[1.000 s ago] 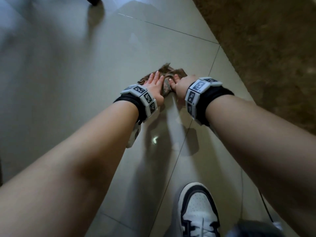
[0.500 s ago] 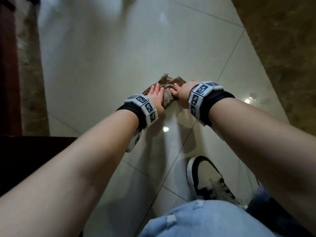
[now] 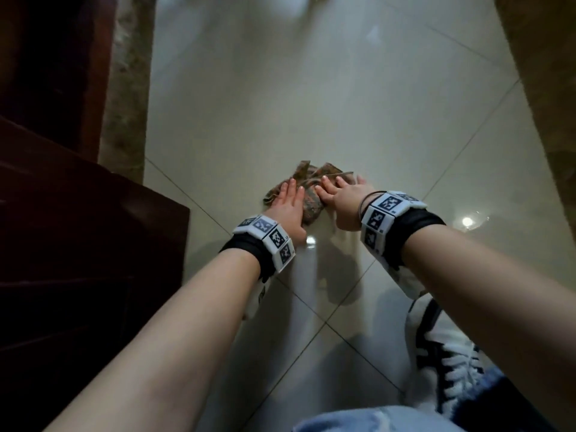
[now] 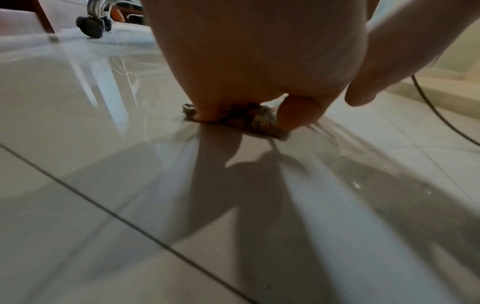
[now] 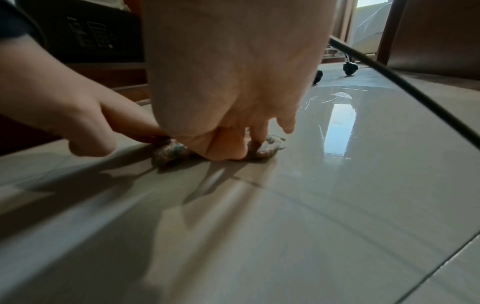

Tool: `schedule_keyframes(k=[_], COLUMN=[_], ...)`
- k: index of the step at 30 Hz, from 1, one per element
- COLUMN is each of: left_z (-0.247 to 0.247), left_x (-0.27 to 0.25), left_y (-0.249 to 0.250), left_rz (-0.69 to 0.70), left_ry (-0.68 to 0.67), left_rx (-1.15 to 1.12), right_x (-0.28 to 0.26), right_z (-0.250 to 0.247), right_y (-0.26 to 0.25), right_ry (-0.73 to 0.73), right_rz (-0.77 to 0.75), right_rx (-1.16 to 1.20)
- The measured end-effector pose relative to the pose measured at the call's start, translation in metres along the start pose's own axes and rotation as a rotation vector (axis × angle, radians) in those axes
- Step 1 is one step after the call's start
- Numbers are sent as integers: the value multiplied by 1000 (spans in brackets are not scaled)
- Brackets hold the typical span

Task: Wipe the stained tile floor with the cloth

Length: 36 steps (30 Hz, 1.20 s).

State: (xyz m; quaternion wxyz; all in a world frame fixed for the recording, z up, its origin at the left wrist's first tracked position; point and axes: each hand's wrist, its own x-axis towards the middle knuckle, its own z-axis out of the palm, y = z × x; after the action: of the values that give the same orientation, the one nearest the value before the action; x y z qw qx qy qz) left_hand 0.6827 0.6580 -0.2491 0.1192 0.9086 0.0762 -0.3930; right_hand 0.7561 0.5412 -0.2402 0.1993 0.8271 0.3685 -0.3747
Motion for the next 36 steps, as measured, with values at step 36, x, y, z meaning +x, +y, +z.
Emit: schedule_keyframes(k=[36], left_z=[120], left_x=[-152], left_y=[22], left_rz=[-148], left_ry=[-129], left_rx=[60], right_x=[-112], right_z=[104], right_y=[-92], right_ry=[-52], right_rz=[-141], right_rx=[-16])
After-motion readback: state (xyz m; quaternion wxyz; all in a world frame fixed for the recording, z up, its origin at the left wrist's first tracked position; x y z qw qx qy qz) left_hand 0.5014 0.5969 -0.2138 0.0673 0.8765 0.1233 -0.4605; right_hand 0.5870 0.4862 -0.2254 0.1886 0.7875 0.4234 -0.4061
